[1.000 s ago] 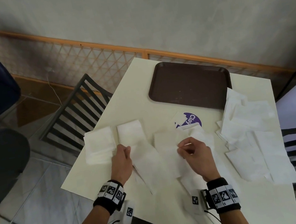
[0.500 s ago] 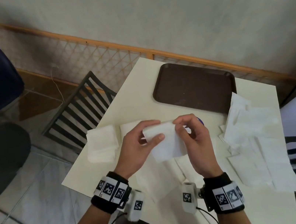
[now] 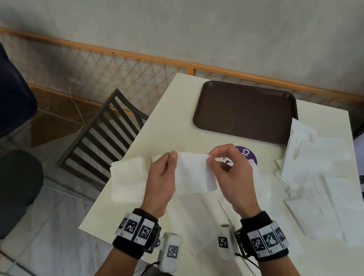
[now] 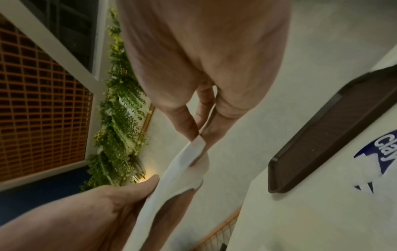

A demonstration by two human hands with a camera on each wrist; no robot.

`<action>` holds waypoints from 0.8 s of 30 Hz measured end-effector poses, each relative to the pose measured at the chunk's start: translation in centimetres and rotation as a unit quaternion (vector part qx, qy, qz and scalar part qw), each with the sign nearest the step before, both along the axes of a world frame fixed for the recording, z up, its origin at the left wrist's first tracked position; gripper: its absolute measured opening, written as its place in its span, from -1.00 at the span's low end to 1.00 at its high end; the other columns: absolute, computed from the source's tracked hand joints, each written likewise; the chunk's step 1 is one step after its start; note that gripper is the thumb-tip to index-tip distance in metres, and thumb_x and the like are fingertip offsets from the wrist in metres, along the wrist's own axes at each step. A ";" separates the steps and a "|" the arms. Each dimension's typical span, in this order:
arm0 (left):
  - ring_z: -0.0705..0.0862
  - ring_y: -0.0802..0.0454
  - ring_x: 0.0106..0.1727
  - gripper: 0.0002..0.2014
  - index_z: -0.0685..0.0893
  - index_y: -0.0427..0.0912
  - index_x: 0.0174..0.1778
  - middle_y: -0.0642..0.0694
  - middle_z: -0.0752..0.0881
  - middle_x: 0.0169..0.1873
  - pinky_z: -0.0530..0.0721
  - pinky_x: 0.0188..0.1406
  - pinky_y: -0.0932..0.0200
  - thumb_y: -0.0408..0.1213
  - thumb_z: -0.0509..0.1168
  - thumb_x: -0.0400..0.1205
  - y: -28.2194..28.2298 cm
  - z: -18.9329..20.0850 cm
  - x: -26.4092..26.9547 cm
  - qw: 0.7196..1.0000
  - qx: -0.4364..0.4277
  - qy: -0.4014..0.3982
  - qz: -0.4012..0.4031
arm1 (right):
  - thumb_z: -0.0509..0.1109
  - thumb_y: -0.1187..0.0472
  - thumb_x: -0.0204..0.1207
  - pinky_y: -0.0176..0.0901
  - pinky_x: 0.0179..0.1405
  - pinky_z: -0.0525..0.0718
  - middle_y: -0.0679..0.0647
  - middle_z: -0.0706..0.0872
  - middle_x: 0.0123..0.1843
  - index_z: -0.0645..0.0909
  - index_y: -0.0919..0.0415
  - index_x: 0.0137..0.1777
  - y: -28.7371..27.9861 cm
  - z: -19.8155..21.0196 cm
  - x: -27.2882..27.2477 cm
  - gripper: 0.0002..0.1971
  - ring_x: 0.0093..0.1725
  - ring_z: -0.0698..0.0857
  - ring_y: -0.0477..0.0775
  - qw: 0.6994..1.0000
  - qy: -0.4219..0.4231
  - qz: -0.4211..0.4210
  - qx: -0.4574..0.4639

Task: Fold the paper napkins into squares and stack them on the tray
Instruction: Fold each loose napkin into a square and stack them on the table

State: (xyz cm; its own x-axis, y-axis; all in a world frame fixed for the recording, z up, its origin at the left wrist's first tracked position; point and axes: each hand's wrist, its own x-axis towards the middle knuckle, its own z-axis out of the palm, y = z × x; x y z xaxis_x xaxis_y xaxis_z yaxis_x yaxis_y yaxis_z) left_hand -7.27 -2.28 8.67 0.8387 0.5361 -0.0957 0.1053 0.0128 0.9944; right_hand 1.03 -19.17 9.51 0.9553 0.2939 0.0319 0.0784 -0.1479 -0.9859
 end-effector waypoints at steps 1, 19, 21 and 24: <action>0.44 -0.09 -0.12 -0.29 0.50 -0.44 0.02 -0.11 0.50 -0.19 0.49 -0.02 -0.10 0.32 0.18 0.81 0.1 -0.2 0.0 1.000 -0.001 0.011 0.004 | 0.53 0.37 0.71 -0.39 -0.19 0.66 -0.17 0.85 0.02 0.75 0.09 0.07 0.2 -0.2 0.1 -0.85 -0.23 0.76 -0.16 1.000 0.000 -0.002 -0.008; 0.49 0.08 -0.26 -0.59 0.50 -0.14 -0.10 -0.02 0.55 -0.29 0.54 -0.18 0.10 -0.01 0.00 0.97 0.8 -1.6 -1.1 0.972 0.204 0.051 -0.105 | 0.05 -0.13 0.97 0.19 0.01 0.60 -0.08 0.66 -0.20 0.59 0.05 -0.12 5.3 -4.7 0.2 -0.51 -0.12 0.63 0.13 0.899 -0.342 0.072 -0.263; 0.36 0.14 -0.32 -0.58 0.40 -0.14 -0.17 -0.06 0.42 -0.36 0.44 -0.26 0.16 -0.01 0.02 0.96 1.2 -1.2 -1.1 0.974 0.211 0.050 -0.067 | 0.15 -0.06 0.95 0.17 -0.13 0.58 -0.11 0.51 -0.32 0.44 0.01 -0.21 5.5 -5.2 1.3 -0.57 -0.23 0.50 0.10 0.911 -0.337 0.062 -0.230; 0.36 0.11 -0.33 -0.57 0.40 -0.14 -0.19 -0.09 0.40 -0.38 0.43 -0.30 0.14 0.02 0.01 0.95 2.0 -1.1 -1.0 0.982 0.181 0.049 -0.001 | 0.18 -0.12 0.93 0.17 -0.25 0.59 -0.11 0.52 -0.36 0.32 -0.01 -0.20 6.1 -4.7 2.4 -0.58 -0.31 0.51 0.08 0.974 -0.188 0.013 -0.125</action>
